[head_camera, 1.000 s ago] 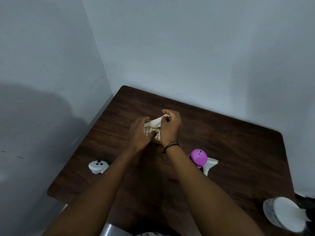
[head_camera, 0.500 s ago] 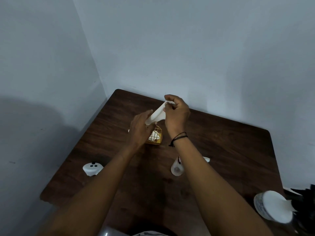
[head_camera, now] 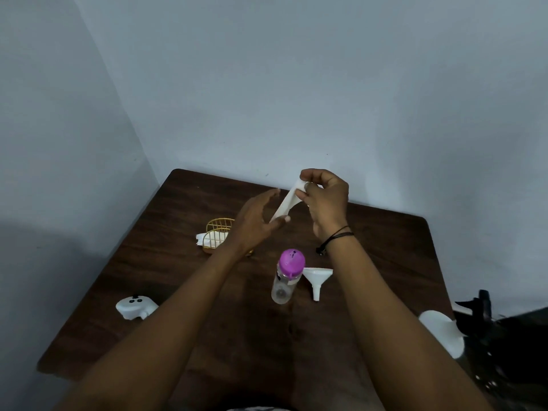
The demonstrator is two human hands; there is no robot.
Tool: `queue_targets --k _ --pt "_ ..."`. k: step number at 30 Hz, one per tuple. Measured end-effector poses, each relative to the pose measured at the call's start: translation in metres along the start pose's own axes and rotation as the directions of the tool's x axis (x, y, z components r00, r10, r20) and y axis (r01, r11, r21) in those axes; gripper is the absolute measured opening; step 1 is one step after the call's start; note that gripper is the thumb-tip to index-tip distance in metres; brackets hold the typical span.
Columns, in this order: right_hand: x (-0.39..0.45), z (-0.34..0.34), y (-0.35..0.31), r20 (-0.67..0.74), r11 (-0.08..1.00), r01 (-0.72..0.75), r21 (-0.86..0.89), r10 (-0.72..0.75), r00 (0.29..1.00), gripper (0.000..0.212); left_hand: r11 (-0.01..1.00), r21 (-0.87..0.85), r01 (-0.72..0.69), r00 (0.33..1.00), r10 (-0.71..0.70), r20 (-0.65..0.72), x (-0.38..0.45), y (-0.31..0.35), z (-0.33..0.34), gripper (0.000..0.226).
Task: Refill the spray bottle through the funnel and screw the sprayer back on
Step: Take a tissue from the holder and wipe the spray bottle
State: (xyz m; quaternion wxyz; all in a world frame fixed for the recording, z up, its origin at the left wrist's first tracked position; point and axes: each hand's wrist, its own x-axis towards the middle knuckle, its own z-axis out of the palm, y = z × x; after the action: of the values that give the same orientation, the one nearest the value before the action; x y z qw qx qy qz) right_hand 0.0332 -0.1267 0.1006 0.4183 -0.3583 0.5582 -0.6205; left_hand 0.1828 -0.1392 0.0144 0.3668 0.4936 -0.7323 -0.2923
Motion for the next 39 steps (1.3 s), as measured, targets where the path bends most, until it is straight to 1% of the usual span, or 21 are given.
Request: queue_targets --k 2,5,7,9,12,14,16,18,20,22,23,25,27,29,31,34,36,39 --pt "-0.002 -0.008 -0.006 0.021 0.999 -0.020 0.040 0.019 1.000 0.027 0.998 0.003 -0.066 0.997 0.066 0.032 0.004 0.014 0.009 0.069" --pt "-0.004 -0.022 -0.015 0.059 0.997 -0.038 0.070 0.034 0.998 0.023 0.991 0.016 -0.133 0.991 0.133 0.003 0.006 0.033 0.023 0.056" --pt "-0.004 -0.032 -0.019 0.064 1.000 -0.027 0.012 0.026 0.998 0.026 0.989 0.021 -0.144 0.989 0.145 -0.035 0.006 0.039 0.029 0.043" --pt "-0.004 -0.046 -0.024 0.060 0.998 -0.007 -0.064 0.011 0.998 0.030 0.990 -0.001 -0.144 0.989 0.144 -0.042 0.006 0.046 0.033 0.031" --pt "-0.002 -0.068 -0.030 0.071 0.989 0.016 -0.147 -0.006 0.997 0.034 0.990 -0.047 -0.137 0.990 0.138 0.035 0.006 0.056 0.035 0.026" --pt "0.000 -0.084 -0.031 0.117 0.970 0.050 -0.239 -0.022 0.993 0.038 0.989 -0.054 -0.137 0.984 0.142 0.110 0.007 0.063 0.035 0.021" --pt "0.002 -0.102 -0.033 0.194 0.916 0.118 -0.382 -0.046 0.980 0.041 0.991 -0.055 -0.125 0.974 0.133 0.184 0.006 0.072 0.036 0.022" --pt "0.004 -0.121 -0.033 0.290 0.806 0.218 -0.550 -0.061 0.955 0.042 0.993 -0.068 -0.098 0.960 0.112 0.255 0.006 0.082 0.040 0.024" --pt "0.006 -0.141 -0.032 0.387 0.692 0.290 -0.661 -0.016 0.922 0.046 0.995 -0.063 -0.074 0.941 0.090 0.326 0.006 0.091 0.047 0.026" --pt "0.006 -0.160 -0.029 0.467 0.651 0.306 -0.695 0.085 0.880 0.048 0.996 -0.069 -0.063 0.916 0.085 0.391 0.005 0.100 0.054 0.027" --pt "0.004 -0.170 -0.027 0.491 0.642 0.308 -0.702 0.122 0.862 0.044 0.996 -0.075 -0.053 0.904 0.080 0.420 0.005 0.105 0.058 0.028" --pt "-0.001 -0.187 -0.023 0.517 0.602 0.355 -0.716 0.114 0.849 0.026 0.997 -0.066 -0.032 0.879 0.060 0.473 0.005 0.115 0.066 0.028" --pt "-0.006 -0.206 -0.020 0.512 0.580 0.385 -0.718 0.066 0.856 0.011 0.999 -0.030 -0.040 0.850 0.050 0.524 0.004 0.124 0.074 0.025" --pt "-0.014 -0.221 -0.018 0.491 0.578 0.379 -0.723 0.044 0.870 0.008 0.996 0.007 -0.085 0.823 0.066 0.564 0.003 0.131 0.081 0.020" --pt "-0.027 -0.238 -0.016 0.459 0.582 0.365 -0.727 0.017 0.888 0.011 0.989 0.019 -0.144 0.800 0.105 0.591 -0.003 0.137 0.091 0.017" --pt "-0.051 -0.259 -0.005 0.396 0.565 0.354 -0.745 -0.051 0.917 0.011 0.970 0.055 -0.235 0.794 0.160 0.586 -0.014 0.141 0.107 0.011" --pt "-0.072 -0.273 0.007 0.345 0.541 0.347 -0.766 -0.109 0.932 0.010 0.951 0.097 -0.293 0.794 0.186 0.578 -0.024 0.139 0.122 0.013" --pt "-0.102 -0.282 0.030 0.329 0.485 0.386 -0.785 -0.201 0.923 0.010 0.886 0.195 -0.420 0.810 0.268 0.522 -0.045 0.133 0.149 0.016"
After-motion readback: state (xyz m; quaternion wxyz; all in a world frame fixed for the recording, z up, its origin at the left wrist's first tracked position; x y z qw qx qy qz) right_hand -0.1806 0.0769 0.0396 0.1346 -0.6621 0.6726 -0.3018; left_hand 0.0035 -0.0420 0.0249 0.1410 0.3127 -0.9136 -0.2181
